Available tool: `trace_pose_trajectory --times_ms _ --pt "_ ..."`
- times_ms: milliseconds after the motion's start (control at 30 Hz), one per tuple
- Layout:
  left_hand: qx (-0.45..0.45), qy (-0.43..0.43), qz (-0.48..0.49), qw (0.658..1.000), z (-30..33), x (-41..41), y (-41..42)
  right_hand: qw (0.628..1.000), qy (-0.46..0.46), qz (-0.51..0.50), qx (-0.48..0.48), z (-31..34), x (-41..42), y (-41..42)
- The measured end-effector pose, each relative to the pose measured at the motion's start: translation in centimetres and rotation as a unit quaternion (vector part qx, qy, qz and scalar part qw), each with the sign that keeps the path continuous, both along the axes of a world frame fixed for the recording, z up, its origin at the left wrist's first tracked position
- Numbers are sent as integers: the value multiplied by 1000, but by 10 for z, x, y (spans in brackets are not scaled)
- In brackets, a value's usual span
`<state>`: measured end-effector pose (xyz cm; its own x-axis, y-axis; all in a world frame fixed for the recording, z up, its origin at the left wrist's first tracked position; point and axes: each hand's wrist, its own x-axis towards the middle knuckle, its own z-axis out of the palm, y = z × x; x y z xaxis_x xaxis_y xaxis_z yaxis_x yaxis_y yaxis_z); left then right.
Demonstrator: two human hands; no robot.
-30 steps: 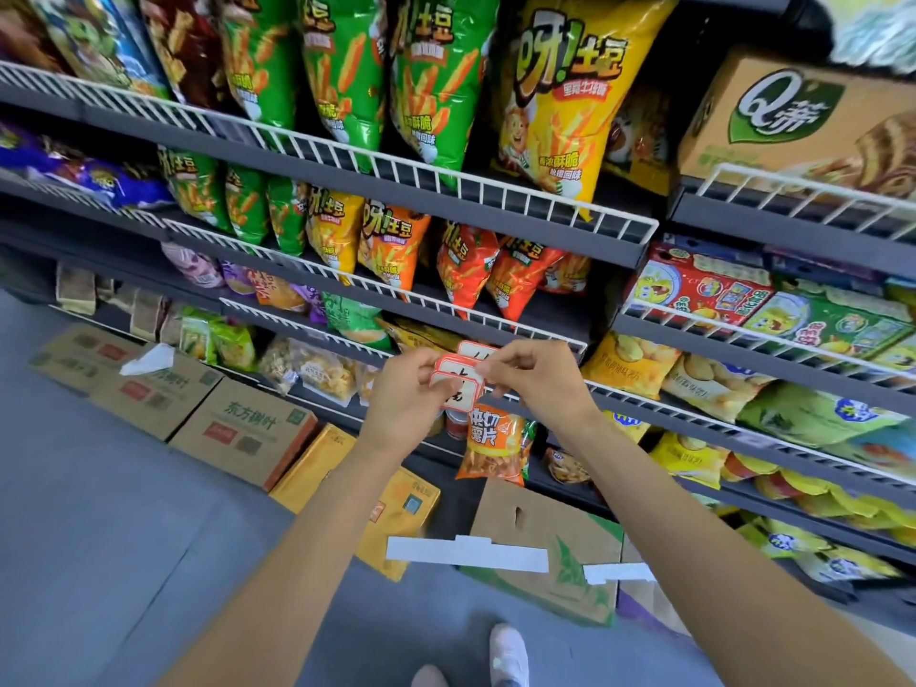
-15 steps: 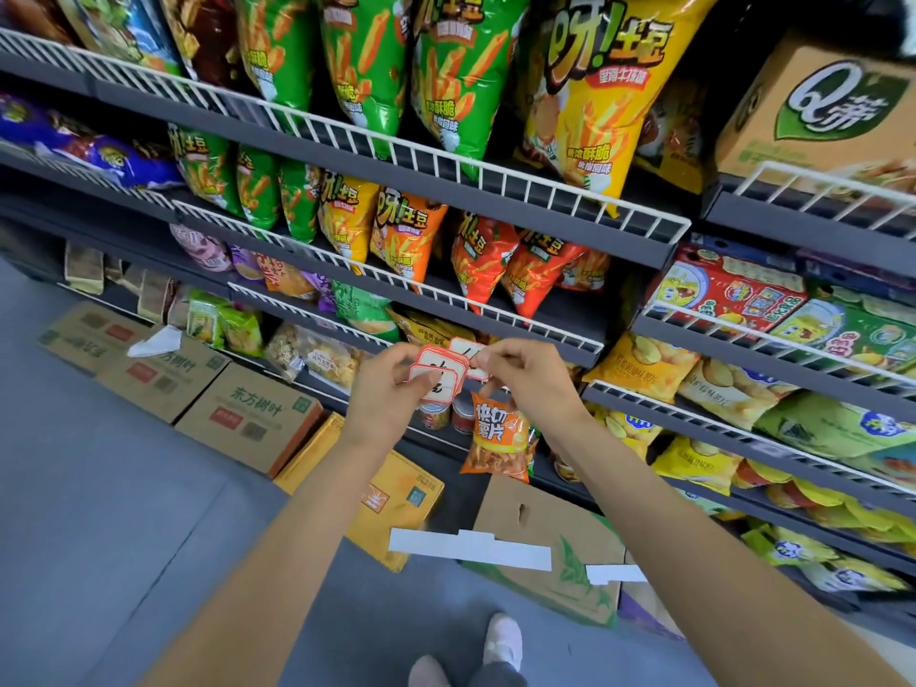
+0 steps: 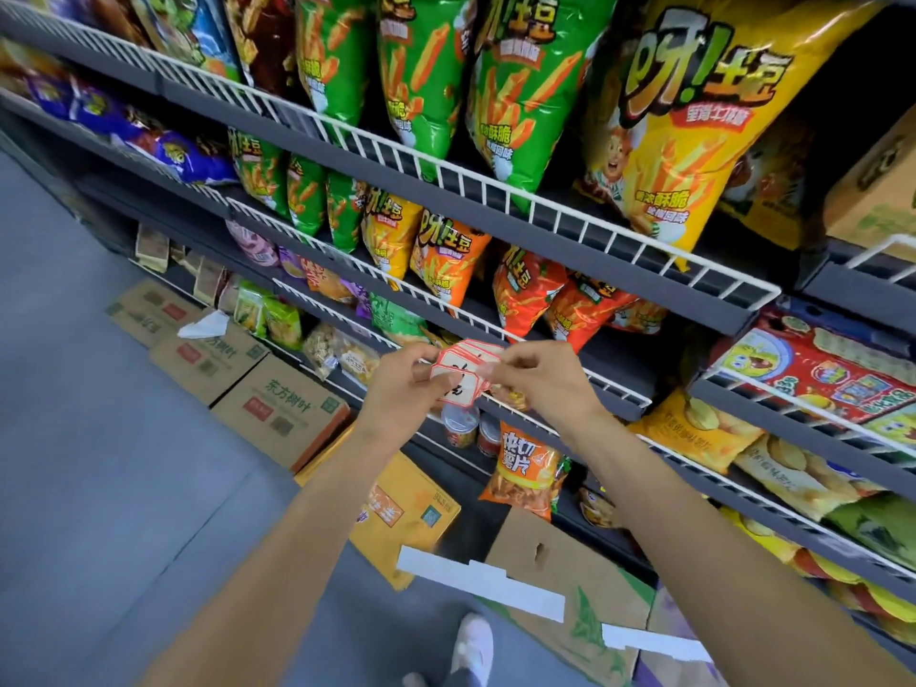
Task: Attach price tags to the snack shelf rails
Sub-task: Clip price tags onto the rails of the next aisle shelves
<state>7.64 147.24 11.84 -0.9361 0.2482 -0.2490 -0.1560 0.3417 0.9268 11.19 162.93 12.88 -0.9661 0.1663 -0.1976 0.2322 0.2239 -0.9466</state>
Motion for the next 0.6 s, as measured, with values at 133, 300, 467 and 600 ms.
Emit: trace_pose_trajectory --times_ms 133,300,467,600 --pt "0 1 14 1000 -1 -11 -1 1000 -6 1 -21 -3 -14 3" --pt "2 0 23 1000 0 -28 -7 999 -32 12 -33 -9 -36 -2" --pt "-5 -10 52 999 -3 -43 -24 997 -61 8 -44 -13 -57 -9" --pt "-5 -17 43 999 -5 -57 -35 998 -56 15 -27 -13 -70 -20"
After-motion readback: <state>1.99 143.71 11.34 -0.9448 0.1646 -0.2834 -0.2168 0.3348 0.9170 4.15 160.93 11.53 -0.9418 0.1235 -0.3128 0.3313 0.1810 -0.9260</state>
